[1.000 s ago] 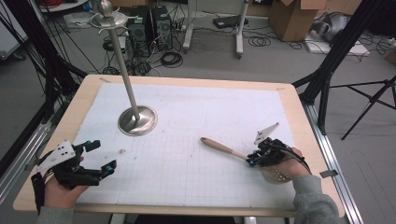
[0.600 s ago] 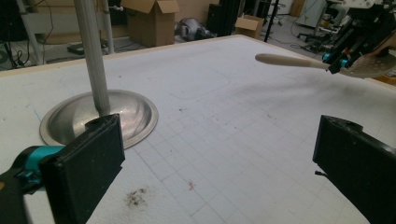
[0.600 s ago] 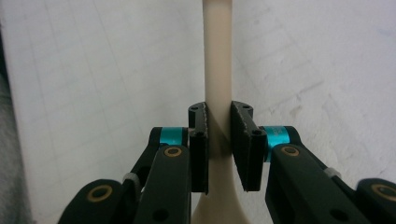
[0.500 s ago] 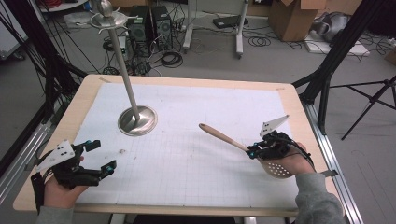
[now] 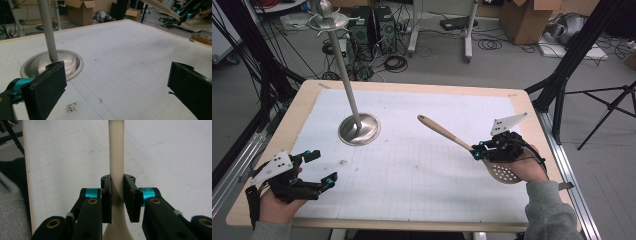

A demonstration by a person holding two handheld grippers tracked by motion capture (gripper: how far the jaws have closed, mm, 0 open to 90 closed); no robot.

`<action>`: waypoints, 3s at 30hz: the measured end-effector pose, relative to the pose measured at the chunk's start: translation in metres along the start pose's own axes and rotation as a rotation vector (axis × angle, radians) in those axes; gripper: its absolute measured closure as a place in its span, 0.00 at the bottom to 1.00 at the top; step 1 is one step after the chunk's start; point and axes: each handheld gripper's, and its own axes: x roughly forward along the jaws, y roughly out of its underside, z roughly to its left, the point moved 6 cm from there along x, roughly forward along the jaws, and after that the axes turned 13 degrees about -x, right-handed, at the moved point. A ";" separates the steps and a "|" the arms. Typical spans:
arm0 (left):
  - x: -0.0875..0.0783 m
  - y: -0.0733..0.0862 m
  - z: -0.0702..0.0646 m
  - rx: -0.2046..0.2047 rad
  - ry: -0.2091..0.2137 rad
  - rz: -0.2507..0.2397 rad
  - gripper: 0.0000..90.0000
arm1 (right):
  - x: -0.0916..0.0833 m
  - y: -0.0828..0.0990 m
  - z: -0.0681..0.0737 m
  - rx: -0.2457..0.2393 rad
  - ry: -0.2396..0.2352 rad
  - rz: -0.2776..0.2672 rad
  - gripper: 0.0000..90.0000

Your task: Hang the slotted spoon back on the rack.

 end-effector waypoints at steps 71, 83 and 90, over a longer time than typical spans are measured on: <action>-0.025 0.002 -0.009 -0.004 -0.021 -0.033 0.03 | -0.008 -0.187 -0.023 -0.148 0.140 -0.226 0.87; -0.039 0.002 -0.007 -0.014 -0.041 -0.054 0.03 | -0.002 -0.211 -0.025 -0.142 0.125 -0.269 0.87; -0.044 0.003 -0.006 -0.019 -0.048 -0.059 0.03 | 0.006 -0.218 -0.026 -0.139 0.117 -0.269 0.87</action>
